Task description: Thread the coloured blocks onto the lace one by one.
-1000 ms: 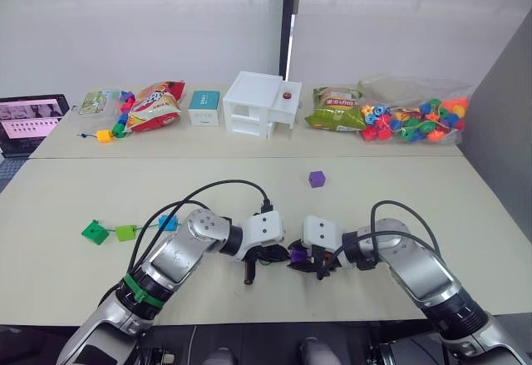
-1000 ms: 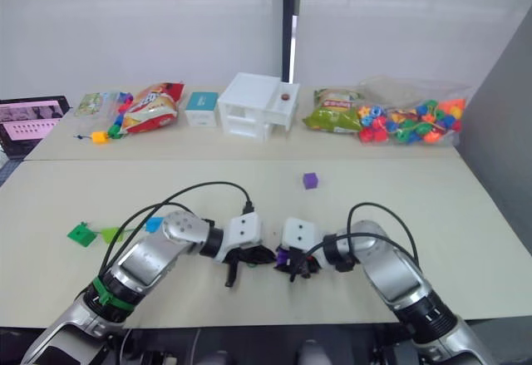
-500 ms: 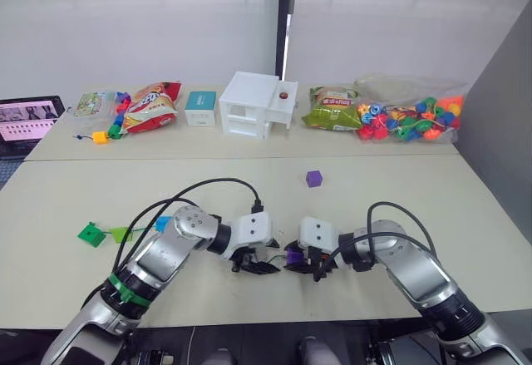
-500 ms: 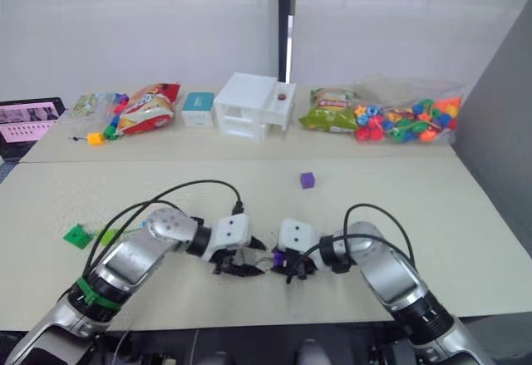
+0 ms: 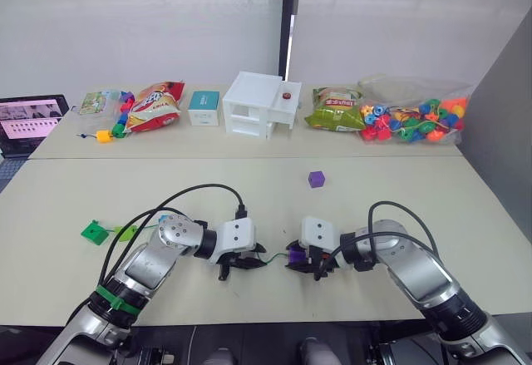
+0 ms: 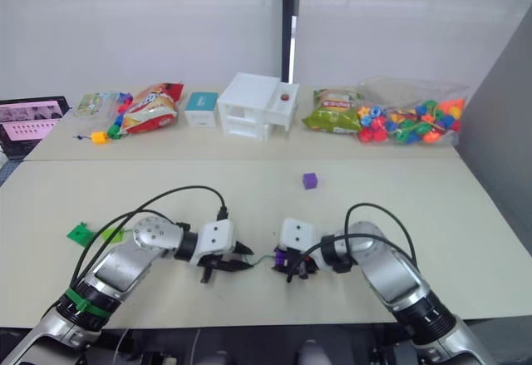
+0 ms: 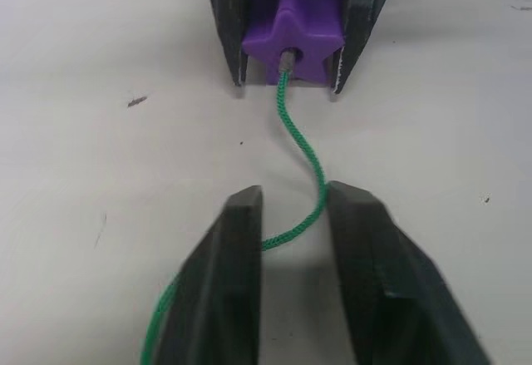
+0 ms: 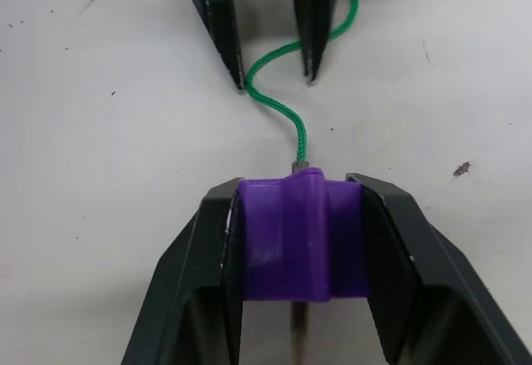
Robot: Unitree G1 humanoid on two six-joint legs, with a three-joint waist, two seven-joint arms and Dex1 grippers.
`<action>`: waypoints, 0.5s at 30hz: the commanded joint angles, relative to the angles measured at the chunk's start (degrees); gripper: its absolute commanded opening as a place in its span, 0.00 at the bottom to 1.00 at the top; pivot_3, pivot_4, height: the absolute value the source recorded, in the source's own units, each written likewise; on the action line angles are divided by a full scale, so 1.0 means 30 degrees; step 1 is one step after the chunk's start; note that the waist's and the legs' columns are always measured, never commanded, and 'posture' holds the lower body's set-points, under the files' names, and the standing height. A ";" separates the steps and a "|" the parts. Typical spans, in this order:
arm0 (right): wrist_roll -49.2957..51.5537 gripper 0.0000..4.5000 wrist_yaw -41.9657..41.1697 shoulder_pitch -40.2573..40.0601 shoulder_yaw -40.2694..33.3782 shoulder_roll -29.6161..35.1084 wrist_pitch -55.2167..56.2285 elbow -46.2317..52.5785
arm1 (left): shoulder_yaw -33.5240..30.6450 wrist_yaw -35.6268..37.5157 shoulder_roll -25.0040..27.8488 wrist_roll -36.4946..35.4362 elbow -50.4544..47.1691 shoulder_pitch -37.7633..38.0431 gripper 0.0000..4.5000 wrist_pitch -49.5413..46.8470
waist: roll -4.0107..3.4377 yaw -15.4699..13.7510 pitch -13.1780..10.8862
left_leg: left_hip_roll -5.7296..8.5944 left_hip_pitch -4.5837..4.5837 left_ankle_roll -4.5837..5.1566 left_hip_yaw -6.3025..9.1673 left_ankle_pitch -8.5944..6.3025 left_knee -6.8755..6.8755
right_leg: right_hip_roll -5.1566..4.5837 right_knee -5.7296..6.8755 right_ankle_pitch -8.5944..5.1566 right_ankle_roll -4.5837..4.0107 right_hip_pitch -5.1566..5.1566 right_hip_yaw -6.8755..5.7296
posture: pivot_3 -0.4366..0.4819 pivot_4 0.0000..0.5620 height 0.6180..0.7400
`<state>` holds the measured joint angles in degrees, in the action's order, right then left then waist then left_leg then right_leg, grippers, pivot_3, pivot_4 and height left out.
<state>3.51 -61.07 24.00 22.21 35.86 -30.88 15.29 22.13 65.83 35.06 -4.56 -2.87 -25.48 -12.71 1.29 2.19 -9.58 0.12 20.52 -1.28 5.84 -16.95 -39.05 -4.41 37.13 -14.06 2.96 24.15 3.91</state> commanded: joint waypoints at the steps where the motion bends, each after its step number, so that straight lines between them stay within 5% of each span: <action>1: 0.0119 0.31 0.0112 0.0065 -0.0147 0.0234 -0.0210 0.0617 | 0.0002 -0.0118 -0.0447 -0.0084 0.0105 0.0253 0.00 0.0191 | 0.0000 -0.0024 0.0001 | 0.0001 0.0000 0.0000 -0.0001 0.0000 0.0000 | -0.0002 0.0000 0.0000 0.0000 -0.0001 0.0000 | 0.48 0.27 1.00; 15: 0.0157 0.31 0.0243 0.0017 0.0107 0.0147 -0.0549 0.0977 | 0.0403 0.0036 -0.2280 -0.0279 -0.0685 -0.0642 0.00 -0.0715 | 0.0000 -0.0039 0.0000 | 0.0002 0.0006 0.0000 0.0001 0.0000 -0.0001 | 0.0000 -0.0001 0.0000 0.0001 0.0003 0.0000 | 0.48 0.27 1.00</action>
<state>3.54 -60.65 23.97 22.23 36.31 -32.28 16.42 23.41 66.27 28.80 -4.78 -2.90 -26.24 -14.45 1.29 2.08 -9.58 0.13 20.54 -1.27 5.84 -16.95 -39.06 -4.42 37.13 -14.06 2.96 24.15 3.91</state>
